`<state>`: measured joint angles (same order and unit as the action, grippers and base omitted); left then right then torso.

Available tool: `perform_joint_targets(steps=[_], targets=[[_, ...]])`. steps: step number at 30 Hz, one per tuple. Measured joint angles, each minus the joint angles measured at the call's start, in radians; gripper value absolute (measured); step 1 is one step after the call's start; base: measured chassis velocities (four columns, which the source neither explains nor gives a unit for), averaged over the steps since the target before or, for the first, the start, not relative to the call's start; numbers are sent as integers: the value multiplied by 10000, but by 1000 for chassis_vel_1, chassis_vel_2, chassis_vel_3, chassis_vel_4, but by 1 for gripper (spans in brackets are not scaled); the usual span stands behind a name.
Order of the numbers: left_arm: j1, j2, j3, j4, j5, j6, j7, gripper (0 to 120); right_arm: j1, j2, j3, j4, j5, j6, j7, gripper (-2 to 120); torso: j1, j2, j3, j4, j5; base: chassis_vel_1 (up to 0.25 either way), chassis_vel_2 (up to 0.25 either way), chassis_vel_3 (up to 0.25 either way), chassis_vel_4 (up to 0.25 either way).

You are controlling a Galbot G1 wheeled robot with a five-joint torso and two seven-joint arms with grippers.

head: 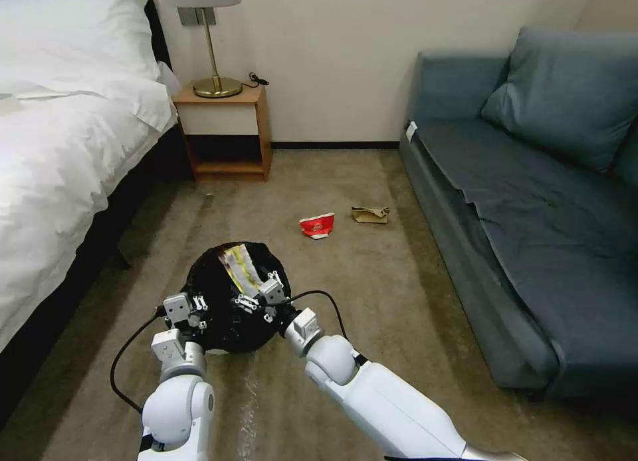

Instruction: Pick up the trash bin, then pick up the garbage on the floor and place it into the trash bin.

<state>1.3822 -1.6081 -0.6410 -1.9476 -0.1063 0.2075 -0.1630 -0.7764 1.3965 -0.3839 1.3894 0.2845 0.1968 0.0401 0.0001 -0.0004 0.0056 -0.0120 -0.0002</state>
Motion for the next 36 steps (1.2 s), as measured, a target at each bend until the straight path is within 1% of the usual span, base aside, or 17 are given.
perform_joint_targets(steps=[2,9,11,12,14,15,17,18,19,20,21,23,24,25,26,31,36], targets=[[1,0,-5,-18,0,0,1,5,22,4,22,0,-6,5,-1,99,0,0,0,0,0,0,0,0,0],[19,0,-85,-21,-28,0,-2,5,339,-121,829,115,81,40,74,100,0,0,0,1,1,0,0,0,0],[10,0,-165,5,-109,0,-2,5,304,-262,1578,245,101,39,194,100,0,0,1,2,2,0,0,0,0],[10,0,-165,5,-109,0,-2,5,304,-262,1578,245,101,39,194,100,0,0,1,2,2,0,0,0,0],[-33,2,-246,69,-290,0,-4,5,-53,-494,2728,463,116,33,344,100,0,0,0,1,1,0,0,0,0],[-33,2,-246,69,-290,0,-4,5,-53,-494,2728,463,116,33,344,100,0,0,0,1,1,0,0,0,0],[-110,153,-338,129,-446,13,-6,5,-691,-709,3934,679,116,118,445,100,0,1,0,-3,1,0,0,0,0],[-110,153,-338,129,-446,13,-6,5,-691,-709,3934,679,116,118,445,100,0,1,0,-3,1,0,0,0,0],[-130,212,-353,141,-485,30,-11,5,-957,-770,4347,728,117,179,493,100,0,0,0,-1,2,0,0,0,0],[-161,315,-364,159,-543,73,-14,5,-1425,-842,5019,770,117,353,543,100,0,0,0,-1,2,0,0,0,0],[-161,315,-364,159,-543,73,-14,5,-1425,-842,5019,770,117,353,543,100,0,0,0,-1,2,0,0,0,0],[-208,429,-353,187,-572,123,-16,5,-2086,-892,5993,661,91,956,537,100,0,0,-1,-1,2,0,0,0,0],[-208,429,-353,187,-572,123,-16,5,-2086,-892,5993,661,91,956,537,100,0,0,-1,-1,2,0,0,0,0],[-235,468,-308,212,-578,128,-16,5,-2511,-918,6545,497,23,1475,507,100,0,0,0,-3,4,0,0,0,0],[-235,468,-308,212,-578,128,-16,5,-2511,-918,6545,497,23,1475,507,100,0,0,0,-3,4,0,0,0,0],[-256,466,-158,341,-580,129,-12,5,-3180,-905,7435,423,-64,2108,212,100,0,0,0,-2,3,0,0,0,0],[-289,437,-52,385,-561,129,-7,5,-3244,-925,7598,337,-189,2370,61,100,0,0,0,0,1,0,0,0,0]])
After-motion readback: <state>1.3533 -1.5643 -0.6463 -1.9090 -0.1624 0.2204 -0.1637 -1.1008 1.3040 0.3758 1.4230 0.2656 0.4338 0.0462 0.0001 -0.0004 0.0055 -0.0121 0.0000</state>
